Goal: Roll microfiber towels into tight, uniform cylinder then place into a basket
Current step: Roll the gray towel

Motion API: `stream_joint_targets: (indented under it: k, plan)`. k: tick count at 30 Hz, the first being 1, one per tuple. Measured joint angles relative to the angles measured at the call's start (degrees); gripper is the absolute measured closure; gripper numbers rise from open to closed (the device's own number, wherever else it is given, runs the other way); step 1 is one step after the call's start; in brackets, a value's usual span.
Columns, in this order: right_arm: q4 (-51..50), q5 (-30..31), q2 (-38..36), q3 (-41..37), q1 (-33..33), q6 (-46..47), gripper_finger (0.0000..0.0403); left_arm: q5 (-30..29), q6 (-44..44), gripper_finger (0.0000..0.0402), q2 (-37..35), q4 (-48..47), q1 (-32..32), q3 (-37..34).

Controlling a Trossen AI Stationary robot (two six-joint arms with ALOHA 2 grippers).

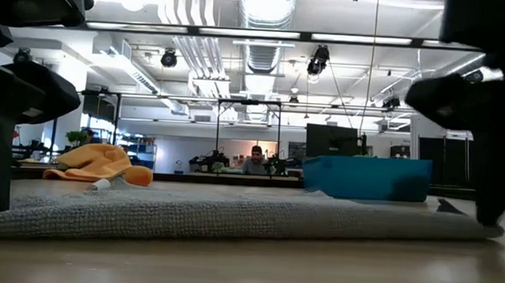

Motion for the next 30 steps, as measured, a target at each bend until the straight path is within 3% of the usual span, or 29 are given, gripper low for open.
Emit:
stream_joint_targets:
  k: [7, 14, 23, 30]
  plan:
    - [0.96, 6.76, -0.53, 0.27, 0.07, -1.93, 0.0293, 0.08, 1.78, 0.0339, 0.0, 0.1, 0.1, -0.02]
    - [2.03, 4.25, 1.68, -0.39, 0.09, -5.77, 0.0286, 0.09, 1.71, 0.0355, 0.0, 0.1, 0.24, -0.09]
    - [3.22, 3.26, 2.08, -1.84, -0.6, -5.53, 0.0315, 0.14, 1.69, 0.0359, -0.02, 0.25, 0.37, -0.28]
    - [4.88, 1.35, 1.92, -2.98, -0.66, -3.29, 0.0386, 2.21, 1.69, 0.0396, -0.17, 1.04, 0.44, -0.85]
